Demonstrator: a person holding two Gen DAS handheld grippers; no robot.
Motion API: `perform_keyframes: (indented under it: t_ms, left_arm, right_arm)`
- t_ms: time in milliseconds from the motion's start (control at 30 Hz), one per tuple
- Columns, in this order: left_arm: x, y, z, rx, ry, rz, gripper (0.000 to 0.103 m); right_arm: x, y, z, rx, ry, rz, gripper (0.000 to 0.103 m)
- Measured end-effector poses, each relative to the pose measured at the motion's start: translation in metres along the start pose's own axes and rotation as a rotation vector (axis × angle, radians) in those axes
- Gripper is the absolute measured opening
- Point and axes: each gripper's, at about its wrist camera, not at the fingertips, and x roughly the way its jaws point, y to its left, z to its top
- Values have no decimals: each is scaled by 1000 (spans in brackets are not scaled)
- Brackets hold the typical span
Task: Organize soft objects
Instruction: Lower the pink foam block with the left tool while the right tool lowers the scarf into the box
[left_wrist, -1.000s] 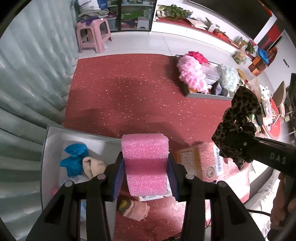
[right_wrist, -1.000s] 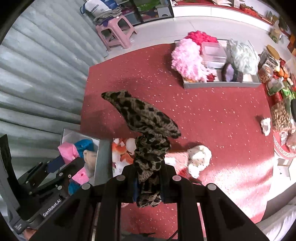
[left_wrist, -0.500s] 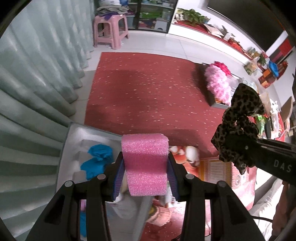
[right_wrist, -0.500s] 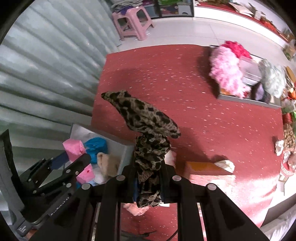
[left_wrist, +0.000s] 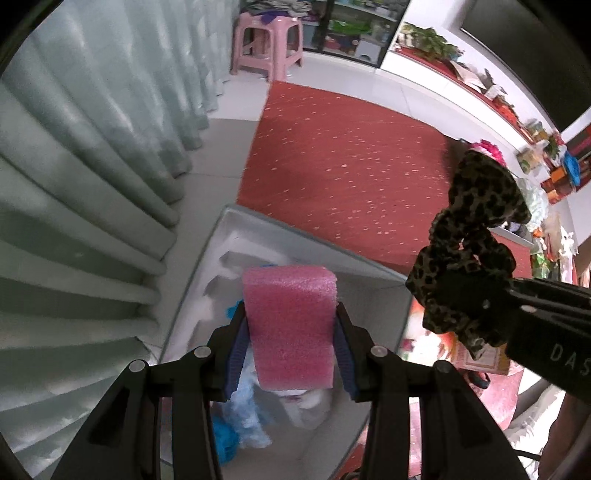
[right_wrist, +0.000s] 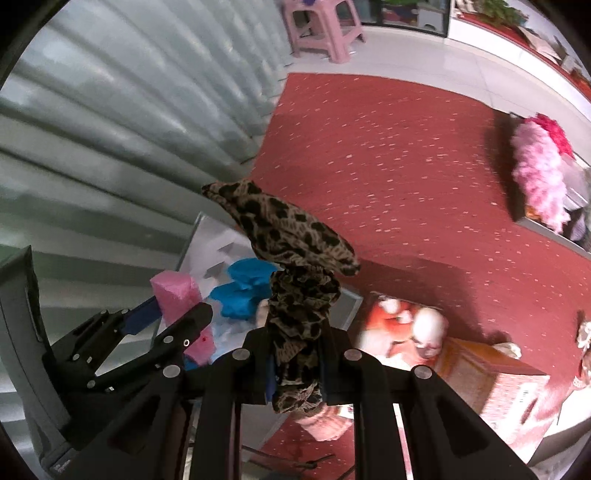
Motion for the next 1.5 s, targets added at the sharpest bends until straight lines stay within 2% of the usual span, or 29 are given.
perform_keyframes:
  t_ms: [233,633,1033,1233,1500]
  left_arm:
    - [3,25,-15,-42,23,19,46]
    - [16,45,-39,-86,75,28,46]
    - [33,51,-66,-101,149,32,46]
    - [49,49,-75,-93,203,16,46]
    - [59,47,-81,-94,237,14,46]
  right_arm:
    - [24,27,-5,-43,48,14,18]
    - [53,46,-14,-98,121,9,18]
    - [76,40,-30,-89,186,4,18]
    - [92,29,-27,-78,219,-16,18]
    - [103,23,-27,-61,241,-33,18]
